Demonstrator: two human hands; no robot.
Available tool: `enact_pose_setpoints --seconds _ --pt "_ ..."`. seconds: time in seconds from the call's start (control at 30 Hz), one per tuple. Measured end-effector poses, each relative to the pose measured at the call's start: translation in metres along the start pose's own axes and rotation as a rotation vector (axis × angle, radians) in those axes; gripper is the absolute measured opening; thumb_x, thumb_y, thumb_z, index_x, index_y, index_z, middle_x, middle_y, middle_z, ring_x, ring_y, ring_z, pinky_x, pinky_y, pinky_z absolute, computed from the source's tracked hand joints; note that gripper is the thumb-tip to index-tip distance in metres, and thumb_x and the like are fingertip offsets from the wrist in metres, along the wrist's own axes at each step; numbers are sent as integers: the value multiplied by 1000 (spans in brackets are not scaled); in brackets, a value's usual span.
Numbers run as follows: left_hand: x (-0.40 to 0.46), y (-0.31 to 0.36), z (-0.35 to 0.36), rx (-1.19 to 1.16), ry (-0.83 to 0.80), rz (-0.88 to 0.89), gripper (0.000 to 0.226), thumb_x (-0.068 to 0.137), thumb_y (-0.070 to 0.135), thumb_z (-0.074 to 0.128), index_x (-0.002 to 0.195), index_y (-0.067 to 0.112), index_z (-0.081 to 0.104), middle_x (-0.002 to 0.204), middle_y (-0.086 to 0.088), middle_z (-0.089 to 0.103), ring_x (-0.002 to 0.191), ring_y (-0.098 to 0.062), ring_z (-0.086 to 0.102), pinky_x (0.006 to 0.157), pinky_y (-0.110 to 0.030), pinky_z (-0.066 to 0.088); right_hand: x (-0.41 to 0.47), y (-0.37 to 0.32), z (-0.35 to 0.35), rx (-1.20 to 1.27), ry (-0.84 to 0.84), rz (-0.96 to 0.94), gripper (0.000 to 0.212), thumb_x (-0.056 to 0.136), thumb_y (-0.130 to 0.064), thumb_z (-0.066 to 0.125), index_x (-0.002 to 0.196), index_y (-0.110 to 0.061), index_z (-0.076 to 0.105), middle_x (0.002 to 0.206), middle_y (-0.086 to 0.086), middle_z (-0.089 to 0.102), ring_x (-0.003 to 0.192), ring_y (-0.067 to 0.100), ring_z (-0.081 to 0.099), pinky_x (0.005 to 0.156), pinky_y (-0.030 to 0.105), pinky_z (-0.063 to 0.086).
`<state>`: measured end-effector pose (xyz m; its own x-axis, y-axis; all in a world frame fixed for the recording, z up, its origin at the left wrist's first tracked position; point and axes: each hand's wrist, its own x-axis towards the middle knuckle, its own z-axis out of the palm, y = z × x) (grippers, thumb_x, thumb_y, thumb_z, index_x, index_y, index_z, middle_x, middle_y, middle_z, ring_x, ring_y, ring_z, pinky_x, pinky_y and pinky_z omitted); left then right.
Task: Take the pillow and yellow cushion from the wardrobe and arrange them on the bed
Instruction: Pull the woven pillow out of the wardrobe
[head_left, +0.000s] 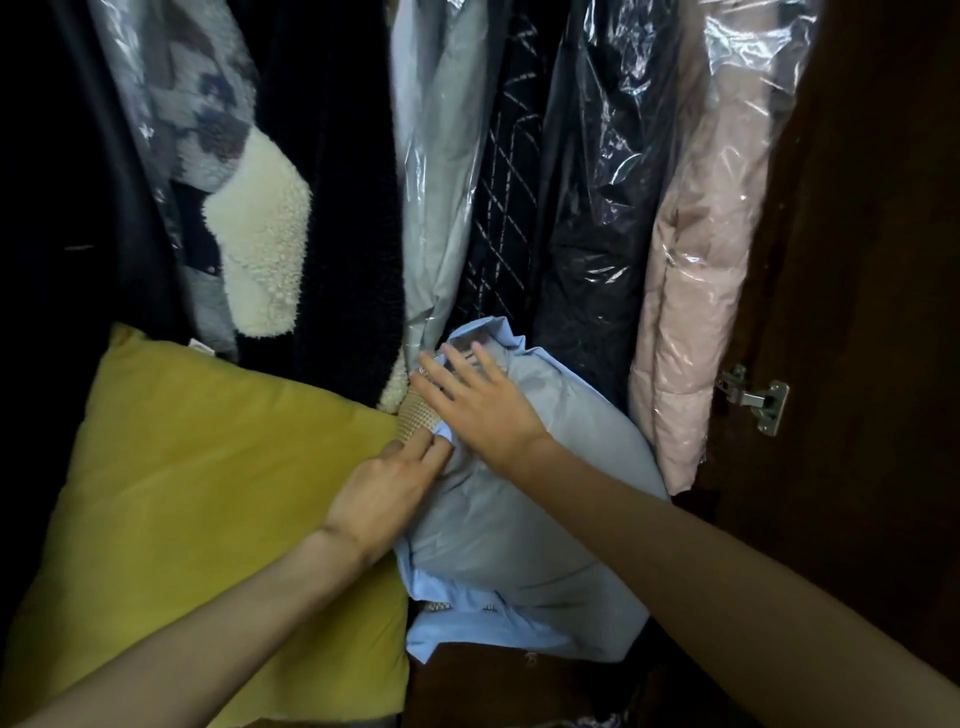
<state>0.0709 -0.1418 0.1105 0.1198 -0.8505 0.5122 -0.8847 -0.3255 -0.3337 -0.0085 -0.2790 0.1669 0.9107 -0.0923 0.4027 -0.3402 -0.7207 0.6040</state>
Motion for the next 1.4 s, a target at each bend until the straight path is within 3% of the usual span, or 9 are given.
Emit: enact_pose_setpoints --seconds 0.2,0.37,0.53,0.77,0.9,1.07,1.17,1.27,1.4 --pt "-37 22 -21 -106 117 163 52 78 4 23 119 13 53 103 -7 53 81 -25 53 45 -35 45 0 19 -12 -272 -103 -176 58 105 -13 35 157 -25 11 162 10 24 152 36 11 121 60 6" --pt "-55 31 -39 -133 195 205 48 76 1 34 116 11 58 98 -8 57 71 -24 53 41 -31 36 -25 28 -32 -279 -91 -218 45 94 -4 45 133 -25 37 108 6 72 119 32 50 113 50 26" --pt "-74 49 -57 -252 189 284 35 79 12 66 113 14 57 92 -4 54 61 -18 47 41 -29 29 -70 30 -55 -200 -63 -199 45 86 0 51 125 -21 43 86 5 70 87 29 64 81 39 37" --pt "-117 91 -68 -671 165 364 66 88 70 50 135 25 43 114 6 50 89 -10 50 52 -33 49 -174 28 -95 -148 4 -134 24 86 -5 59 105 -19 55 62 0 53 52 24 53 62 37 44" --pt "-97 99 -61 -764 210 91 75 93 70 35 151 24 25 150 -2 35 126 -19 45 85 -40 55 -230 15 -122 -90 -219 10 31 94 -9 53 119 -22 39 82 2 58 68 26 61 68 41 52" --pt "-60 141 -50 -765 89 44 92 89 76 33 155 31 -14 164 -15 5 150 -29 10 117 -53 21 -263 -11 -164 -143 -555 178 44 99 -17 40 139 -19 23 123 11 51 99 31 59 82 40 40" --pt "-53 181 -57 -602 115 -5 88 89 76 20 158 27 -4 162 -17 17 145 -34 23 114 -55 24 -269 -26 -187 -184 -633 270 46 95 -18 30 141 -12 28 133 14 45 112 31 51 88 43 37" --pt "-48 220 -65 -650 36 -134 75 91 54 43 154 17 26 158 -14 26 141 -39 28 116 -58 16 -256 -34 -189 -189 -344 239 54 91 -20 21 141 -10 39 133 14 50 117 33 49 97 48 39" --pt "-57 232 -42 -778 5 108 83 89 69 36 153 16 30 159 -17 26 147 -36 21 120 -49 12 -229 -7 -138 -81 -359 283 57 102 -44 30 151 -14 31 159 16 31 146 36 26 121 55 16"
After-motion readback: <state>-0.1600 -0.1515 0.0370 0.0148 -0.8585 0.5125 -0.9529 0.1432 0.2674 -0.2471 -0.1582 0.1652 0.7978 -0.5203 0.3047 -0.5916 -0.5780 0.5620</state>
